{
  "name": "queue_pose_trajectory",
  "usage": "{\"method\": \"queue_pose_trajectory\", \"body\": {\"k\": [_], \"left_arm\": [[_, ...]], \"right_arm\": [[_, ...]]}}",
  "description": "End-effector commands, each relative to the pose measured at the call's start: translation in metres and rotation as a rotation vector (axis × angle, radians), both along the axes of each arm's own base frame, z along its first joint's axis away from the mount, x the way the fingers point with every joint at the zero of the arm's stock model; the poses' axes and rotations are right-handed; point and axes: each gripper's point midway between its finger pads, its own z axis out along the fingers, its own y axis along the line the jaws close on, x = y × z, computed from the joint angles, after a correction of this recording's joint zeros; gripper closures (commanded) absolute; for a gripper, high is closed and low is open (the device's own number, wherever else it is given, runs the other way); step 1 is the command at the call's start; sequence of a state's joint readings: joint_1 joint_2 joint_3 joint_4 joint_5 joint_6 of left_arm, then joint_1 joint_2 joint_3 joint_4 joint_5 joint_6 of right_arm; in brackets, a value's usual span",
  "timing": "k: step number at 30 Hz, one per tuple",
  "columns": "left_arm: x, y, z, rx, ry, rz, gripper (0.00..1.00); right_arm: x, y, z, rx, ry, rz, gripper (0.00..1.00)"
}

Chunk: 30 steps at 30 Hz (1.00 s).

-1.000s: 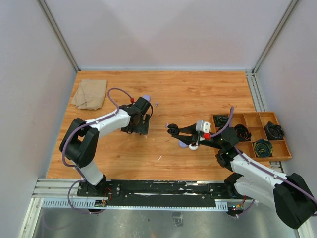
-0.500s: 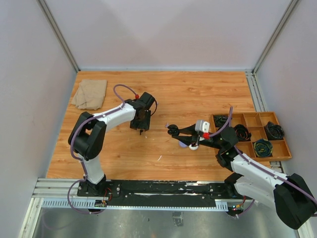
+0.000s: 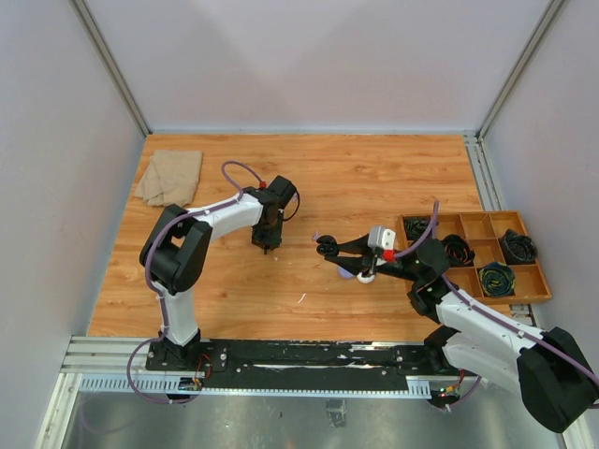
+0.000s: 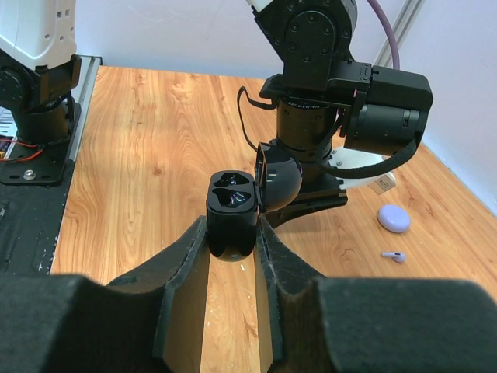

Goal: Insert the wireless bluetooth earbuds into the charging case
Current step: Pick up the earbud from the center of the board.

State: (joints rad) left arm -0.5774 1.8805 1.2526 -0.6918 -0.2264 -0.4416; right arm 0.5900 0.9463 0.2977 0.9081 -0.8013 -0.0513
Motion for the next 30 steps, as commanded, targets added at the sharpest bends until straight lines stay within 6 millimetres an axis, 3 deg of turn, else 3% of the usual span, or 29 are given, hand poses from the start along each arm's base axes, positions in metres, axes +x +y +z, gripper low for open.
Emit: {"method": "queue_pose_trajectory", "body": {"k": [1, 10, 14, 20, 30], "left_arm": [[0.002, -0.001, -0.003, 0.005, 0.012, -0.006, 0.65], [-0.001, 0.003, -0.012, 0.017, 0.025, -0.006, 0.79], [0.000, 0.002, -0.006, 0.001, 0.000, -0.004, 0.82], [0.006, 0.003, 0.025, -0.039, -0.105, 0.009, 0.83], [0.008, -0.020, 0.097, -0.197, -0.334, -0.048, 0.85]], "right_arm": [[-0.001, 0.003, 0.015, 0.014, -0.042, 0.009, 0.94], [0.001, 0.004, 0.012, -0.006, -0.033, 0.007, 0.94], [0.001, 0.004, 0.012, -0.007, -0.037, 0.007, 0.94], [0.000, 0.006, 0.012, 0.004, -0.030, 0.024, 0.94], [0.003, 0.008, 0.015, 0.017, -0.032, 0.022, 0.94]]}}
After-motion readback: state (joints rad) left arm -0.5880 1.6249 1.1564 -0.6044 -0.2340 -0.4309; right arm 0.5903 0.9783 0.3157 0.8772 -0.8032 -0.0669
